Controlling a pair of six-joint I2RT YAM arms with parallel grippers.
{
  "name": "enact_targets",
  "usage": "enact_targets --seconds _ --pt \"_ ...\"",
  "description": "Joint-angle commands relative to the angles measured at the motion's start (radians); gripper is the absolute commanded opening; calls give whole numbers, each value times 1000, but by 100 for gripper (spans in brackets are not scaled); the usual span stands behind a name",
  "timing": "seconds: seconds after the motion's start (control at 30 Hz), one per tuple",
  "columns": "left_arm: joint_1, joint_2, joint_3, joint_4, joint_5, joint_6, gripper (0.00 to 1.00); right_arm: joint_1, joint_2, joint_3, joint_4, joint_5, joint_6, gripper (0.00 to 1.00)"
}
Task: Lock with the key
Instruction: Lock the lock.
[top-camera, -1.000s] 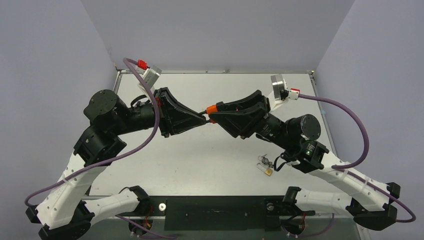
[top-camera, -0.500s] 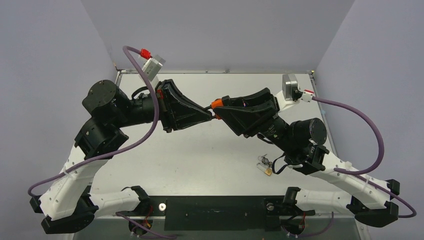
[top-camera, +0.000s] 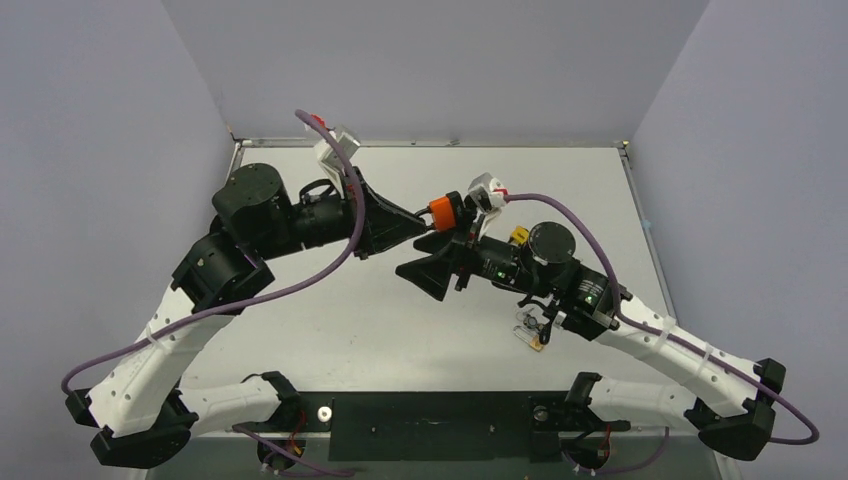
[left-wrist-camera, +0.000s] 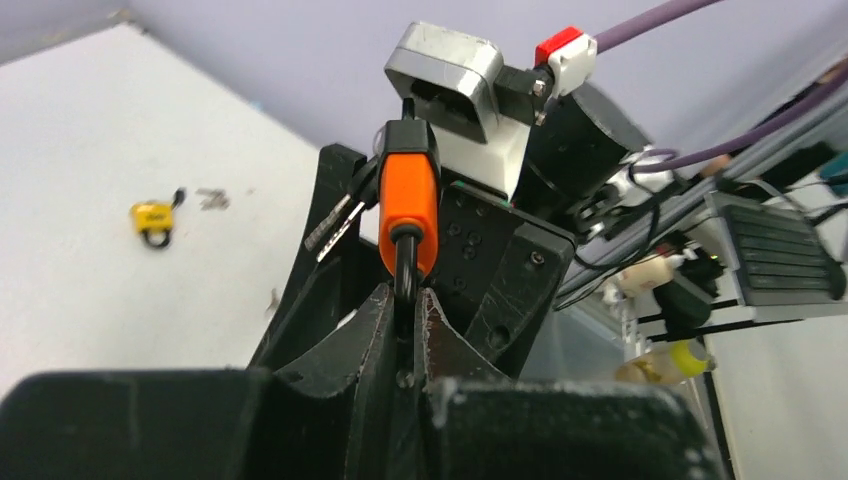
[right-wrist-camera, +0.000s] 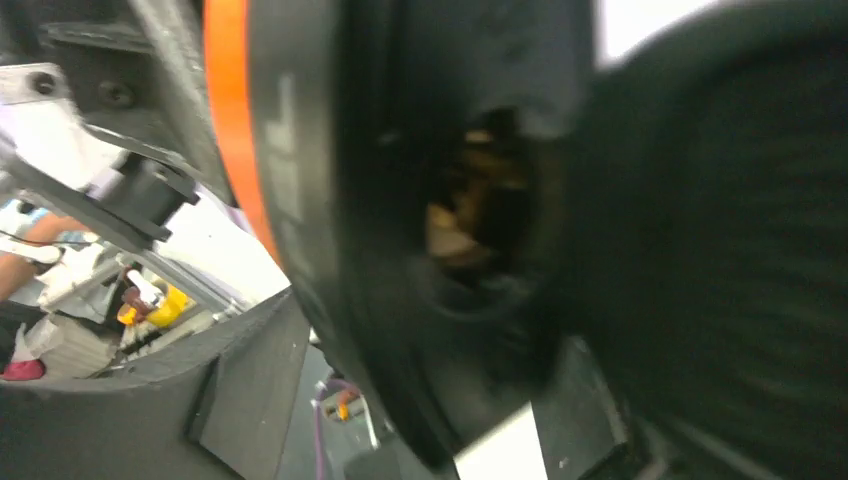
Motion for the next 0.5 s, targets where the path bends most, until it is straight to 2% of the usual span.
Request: enact_targets --seconds 0.0,0.17,0.27,0.37,0.47 --pt "15 -23 -10 -38 -62 102 0 -105 -118 -32 -80 -120 -20 72" --pt "25 -42 -8 -144 -76 172 0 -196 -207 -90 -86 -203 -22 77" --pt "27 -56 4 -212 -70 214 0 -306 -261 -127 -96 -267 -13 78" --pt "27 -62 22 -261 -50 244 0 -417 -282 -154 -87 -379 2 78" --pt "29 -64 36 -304 13 257 0 -459 -264 -145 -52 -502 21 77"
